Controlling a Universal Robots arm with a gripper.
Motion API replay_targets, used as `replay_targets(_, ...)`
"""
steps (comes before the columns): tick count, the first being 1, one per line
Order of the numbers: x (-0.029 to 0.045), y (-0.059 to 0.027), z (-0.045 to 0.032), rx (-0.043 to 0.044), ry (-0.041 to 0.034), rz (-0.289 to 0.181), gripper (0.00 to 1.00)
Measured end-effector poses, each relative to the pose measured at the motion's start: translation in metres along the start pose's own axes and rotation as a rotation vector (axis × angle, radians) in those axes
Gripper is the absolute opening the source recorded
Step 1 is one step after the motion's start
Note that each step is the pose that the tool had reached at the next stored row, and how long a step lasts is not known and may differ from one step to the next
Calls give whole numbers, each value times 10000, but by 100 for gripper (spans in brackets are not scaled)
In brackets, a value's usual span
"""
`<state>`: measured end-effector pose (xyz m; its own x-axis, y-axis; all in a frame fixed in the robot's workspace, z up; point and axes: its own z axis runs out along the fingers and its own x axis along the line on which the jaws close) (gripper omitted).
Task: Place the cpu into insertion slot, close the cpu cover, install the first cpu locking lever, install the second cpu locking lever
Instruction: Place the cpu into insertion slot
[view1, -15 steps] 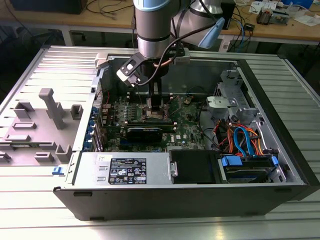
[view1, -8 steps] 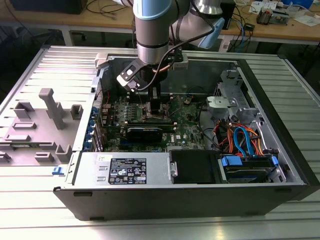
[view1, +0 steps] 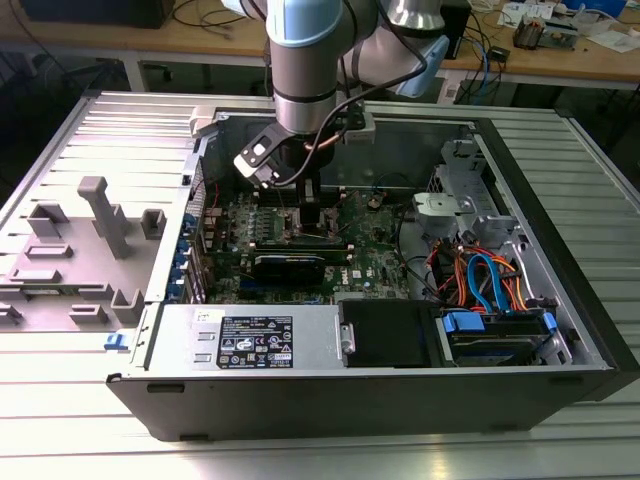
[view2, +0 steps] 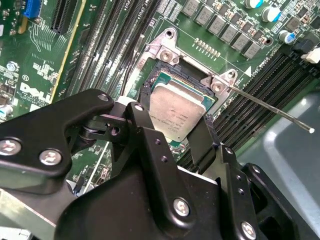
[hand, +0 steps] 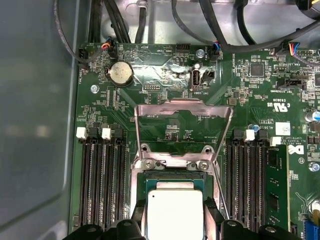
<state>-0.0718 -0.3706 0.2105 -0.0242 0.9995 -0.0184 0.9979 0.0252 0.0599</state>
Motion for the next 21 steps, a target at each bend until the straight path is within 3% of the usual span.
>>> replay_targets(21,0,-5,87,1,-33,8,55)
